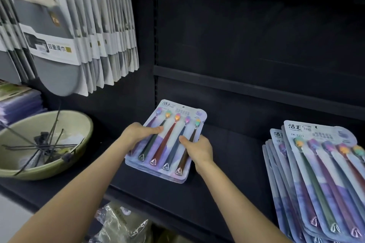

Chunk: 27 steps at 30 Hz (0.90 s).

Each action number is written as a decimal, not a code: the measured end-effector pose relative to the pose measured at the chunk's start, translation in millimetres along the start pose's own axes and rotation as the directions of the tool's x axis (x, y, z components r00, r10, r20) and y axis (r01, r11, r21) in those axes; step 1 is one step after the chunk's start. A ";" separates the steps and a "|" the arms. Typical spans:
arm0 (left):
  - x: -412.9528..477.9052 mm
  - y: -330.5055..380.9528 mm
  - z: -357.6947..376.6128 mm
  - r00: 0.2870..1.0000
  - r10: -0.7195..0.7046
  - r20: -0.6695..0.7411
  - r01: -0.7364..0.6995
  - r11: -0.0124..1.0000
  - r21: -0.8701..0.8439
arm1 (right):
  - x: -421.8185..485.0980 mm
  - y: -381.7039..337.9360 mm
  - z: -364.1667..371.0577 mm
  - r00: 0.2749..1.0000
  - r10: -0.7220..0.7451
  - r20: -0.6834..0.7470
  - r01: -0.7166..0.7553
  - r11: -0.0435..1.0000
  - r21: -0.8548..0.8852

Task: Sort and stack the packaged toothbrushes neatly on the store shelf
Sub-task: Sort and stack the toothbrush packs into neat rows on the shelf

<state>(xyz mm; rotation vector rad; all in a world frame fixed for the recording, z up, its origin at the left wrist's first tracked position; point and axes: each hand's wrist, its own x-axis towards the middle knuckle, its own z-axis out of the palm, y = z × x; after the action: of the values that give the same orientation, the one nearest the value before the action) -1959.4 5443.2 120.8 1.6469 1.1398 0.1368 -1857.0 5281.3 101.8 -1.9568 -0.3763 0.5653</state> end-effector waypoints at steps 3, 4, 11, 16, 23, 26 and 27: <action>6.7 -0.7 -4.5 1.000 0.003 -0.024 -0.001 0.998 0.059 | 3.6 1.2 2.2 1.000 -0.013 -0.027 0.009 0.989 -0.145; 7.8 -1.0 -4.8 1.000 0.008 -0.030 -0.005 0.997 0.072 | 4.3 1.4 3.4 1.000 -0.011 -0.023 0.008 0.991 -0.132; -15.7 14.5 4.5 0.955 0.142 -0.261 0.024 0.839 0.544 | -17.7 -7.2 -12.6 0.997 -0.070 -0.026 0.059 0.955 -0.290; -79.4 28.3 60.3 0.733 0.587 -0.343 -0.346 0.756 0.555 | -88.2 8.8 -93.7 0.935 -0.328 -0.133 0.274 0.908 -0.317; -146.9 46.3 185.0 0.788 0.615 -0.009 -0.614 0.788 0.035 | -140.6 53.5 -252.2 0.756 -0.506 -0.416 0.135 0.742 -0.657; -164.4 55.7 230.1 0.778 0.624 0.074 -0.625 0.780 -0.008 | -133.1 74.9 -296.8 0.877 -0.271 -0.396 -0.089 0.719 -0.690; -168.6 58.6 243.4 0.783 0.614 0.099 -0.615 0.788 -0.021 | -128.3 82.3 -306.2 0.898 -0.211 -0.387 -0.122 0.724 -0.678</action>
<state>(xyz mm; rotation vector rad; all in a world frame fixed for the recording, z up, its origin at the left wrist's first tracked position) -1869.8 5155.6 139.6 1.9645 0.4828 0.4604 -1798.1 4951.2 169.2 -2.7124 -0.3722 -0.1161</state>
